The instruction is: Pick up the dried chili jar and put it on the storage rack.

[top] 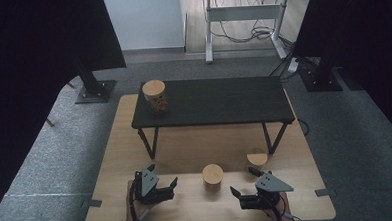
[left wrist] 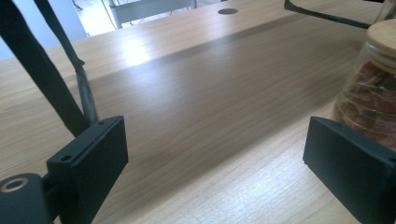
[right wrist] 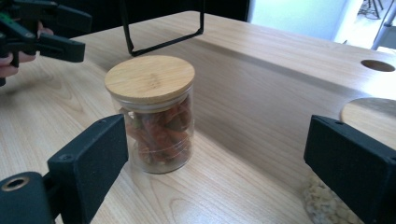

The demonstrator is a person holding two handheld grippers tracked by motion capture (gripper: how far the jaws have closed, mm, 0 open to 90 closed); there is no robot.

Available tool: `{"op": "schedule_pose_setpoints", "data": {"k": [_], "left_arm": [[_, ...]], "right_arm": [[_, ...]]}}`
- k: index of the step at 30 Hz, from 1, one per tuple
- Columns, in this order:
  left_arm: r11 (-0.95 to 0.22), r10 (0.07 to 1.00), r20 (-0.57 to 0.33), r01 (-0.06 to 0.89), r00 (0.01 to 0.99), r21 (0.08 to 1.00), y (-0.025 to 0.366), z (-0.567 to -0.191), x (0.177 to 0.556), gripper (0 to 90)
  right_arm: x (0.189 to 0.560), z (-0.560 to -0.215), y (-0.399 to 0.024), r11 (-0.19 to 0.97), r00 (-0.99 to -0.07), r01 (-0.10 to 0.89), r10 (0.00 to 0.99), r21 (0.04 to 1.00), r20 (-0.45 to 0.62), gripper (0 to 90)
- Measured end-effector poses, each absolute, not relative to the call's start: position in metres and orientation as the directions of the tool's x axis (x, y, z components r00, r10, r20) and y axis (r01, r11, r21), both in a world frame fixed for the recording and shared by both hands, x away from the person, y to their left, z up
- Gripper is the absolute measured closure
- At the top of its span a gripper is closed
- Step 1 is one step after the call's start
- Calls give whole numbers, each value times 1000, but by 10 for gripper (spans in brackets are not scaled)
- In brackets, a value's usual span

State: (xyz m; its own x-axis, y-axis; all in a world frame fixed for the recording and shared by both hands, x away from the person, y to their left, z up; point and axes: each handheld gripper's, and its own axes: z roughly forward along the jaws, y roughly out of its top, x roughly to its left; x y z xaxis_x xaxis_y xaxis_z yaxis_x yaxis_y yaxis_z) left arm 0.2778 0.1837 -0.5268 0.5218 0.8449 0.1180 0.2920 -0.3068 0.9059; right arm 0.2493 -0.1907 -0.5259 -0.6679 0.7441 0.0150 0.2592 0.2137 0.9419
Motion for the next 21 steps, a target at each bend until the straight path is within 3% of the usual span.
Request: {"op": "schedule_pose_setpoints", "data": {"k": [21], "left_arm": [[-301,851,114,298,513,906,184,-528,277,60]], "right_arm": [[250,-534,-158,261,-705,268,709,927,4,57]]}}
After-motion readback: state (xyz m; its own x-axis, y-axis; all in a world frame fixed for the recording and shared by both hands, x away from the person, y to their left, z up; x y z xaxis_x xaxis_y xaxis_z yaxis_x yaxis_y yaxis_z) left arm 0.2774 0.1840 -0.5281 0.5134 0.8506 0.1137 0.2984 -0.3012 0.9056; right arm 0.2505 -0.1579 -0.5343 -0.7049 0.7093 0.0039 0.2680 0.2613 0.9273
